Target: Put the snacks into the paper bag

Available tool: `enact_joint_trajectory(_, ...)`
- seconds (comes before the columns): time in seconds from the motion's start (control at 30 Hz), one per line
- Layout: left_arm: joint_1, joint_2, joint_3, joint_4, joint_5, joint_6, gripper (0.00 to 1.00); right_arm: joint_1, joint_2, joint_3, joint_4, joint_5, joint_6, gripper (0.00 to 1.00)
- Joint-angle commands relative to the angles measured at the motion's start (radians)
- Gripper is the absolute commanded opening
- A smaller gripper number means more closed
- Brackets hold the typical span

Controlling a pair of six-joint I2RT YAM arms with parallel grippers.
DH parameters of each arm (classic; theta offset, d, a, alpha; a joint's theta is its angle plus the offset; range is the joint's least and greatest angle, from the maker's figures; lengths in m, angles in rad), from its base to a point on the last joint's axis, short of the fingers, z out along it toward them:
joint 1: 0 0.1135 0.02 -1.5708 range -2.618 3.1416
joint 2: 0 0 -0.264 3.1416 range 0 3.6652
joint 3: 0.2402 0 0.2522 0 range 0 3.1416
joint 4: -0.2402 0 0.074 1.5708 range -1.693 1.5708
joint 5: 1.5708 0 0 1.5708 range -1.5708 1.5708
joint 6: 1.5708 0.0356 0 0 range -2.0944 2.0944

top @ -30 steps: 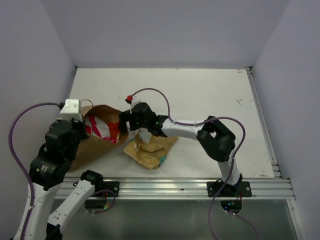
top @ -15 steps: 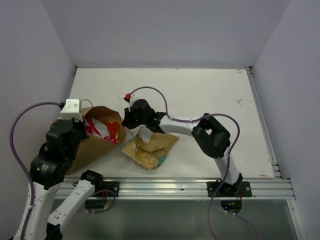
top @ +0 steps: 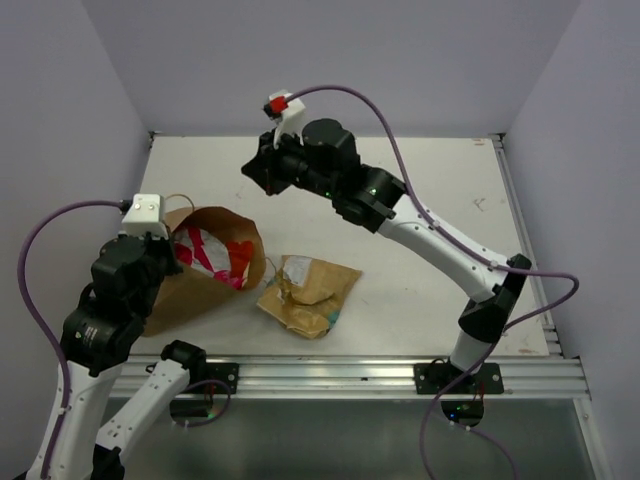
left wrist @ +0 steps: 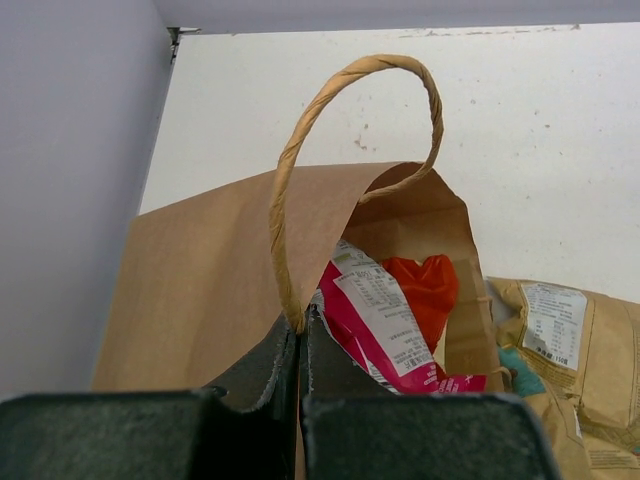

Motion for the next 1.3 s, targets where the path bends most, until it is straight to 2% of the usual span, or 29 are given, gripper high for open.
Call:
enact_joint_trajectory(0.0,-0.011,0.008,0.053,0.16,0.034,-0.025,0.0,-0.002,0.006,0.084,-0.168,0.031,-0.056,0.0)
enact_joint_trajectory(0.07,-0.011,0.014,0.056,0.156,0.031,-0.025,0.0,0.0,0.042,0.099,-0.209,0.071,-0.07,0.04)
enact_joint_trajectory(0.1,-0.011,0.015,0.058,0.151,0.028,-0.027,0.0,-0.002,0.058,0.084,-0.205,0.071,-0.074,0.16)
enact_joint_trajectory(0.13,-0.011,0.015,0.059,0.149,0.022,-0.024,0.0,-0.008,0.076,0.025,-0.19,0.054,-0.075,0.4)
enact_joint_trajectory(0.17,-0.011,0.014,0.059,0.149,0.017,-0.024,0.0,-0.012,0.079,-0.014,-0.138,0.046,-0.07,0.51)
enact_joint_trajectory(0.2,-0.011,0.009,0.064,0.143,0.012,-0.021,0.0,-0.015,0.082,-0.054,-0.107,0.04,-0.052,0.57)
enact_joint_trajectory(0.27,-0.011,0.008,0.075,0.137,-0.006,-0.015,0.0,-0.034,0.087,-0.179,0.002,-0.002,-0.027,0.67)
enact_joint_trajectory(0.4,-0.011,0.014,0.096,0.119,-0.011,-0.005,0.0,-0.058,0.122,-0.299,0.128,-0.076,0.036,0.68)
enact_joint_trajectory(0.67,-0.011,0.015,0.092,0.116,-0.015,-0.004,0.0,-0.078,0.231,-0.346,0.267,-0.154,0.088,0.65)
enact_joint_trajectory(0.7,-0.011,0.015,0.088,0.114,-0.015,-0.004,0.0,-0.083,0.249,-0.346,0.28,-0.179,0.097,0.59)
enact_joint_trajectory(0.73,-0.011,0.015,0.087,0.116,-0.018,-0.004,0.0,-0.081,0.259,-0.352,0.291,-0.193,0.103,0.46)
enact_joint_trajectory(0.77,-0.011,0.017,0.085,0.114,-0.02,-0.004,0.0,-0.081,0.262,-0.356,0.313,-0.205,0.114,0.42)
enact_joint_trajectory(0.8,-0.011,0.014,0.084,0.114,-0.02,-0.001,0.0,-0.083,0.271,-0.364,0.321,-0.232,0.125,0.29)
enact_joint_trajectory(0.93,-0.011,0.019,0.081,0.114,-0.015,-0.001,0.0,-0.084,0.265,-0.352,0.323,-0.271,0.128,0.01)
enact_joint_trajectory(1.03,-0.011,0.017,0.084,0.114,-0.015,-0.002,0.0,-0.084,0.219,-0.283,0.234,-0.253,0.102,0.0)
enact_joint_trajectory(1.1,-0.011,0.015,0.085,0.114,-0.017,-0.005,0.0,-0.083,0.195,-0.219,0.107,-0.227,0.065,0.0)
enact_joint_trajectory(1.27,-0.011,0.017,0.085,0.119,-0.009,-0.024,0.0,-0.083,0.176,0.133,-0.198,-0.162,-0.016,0.0)
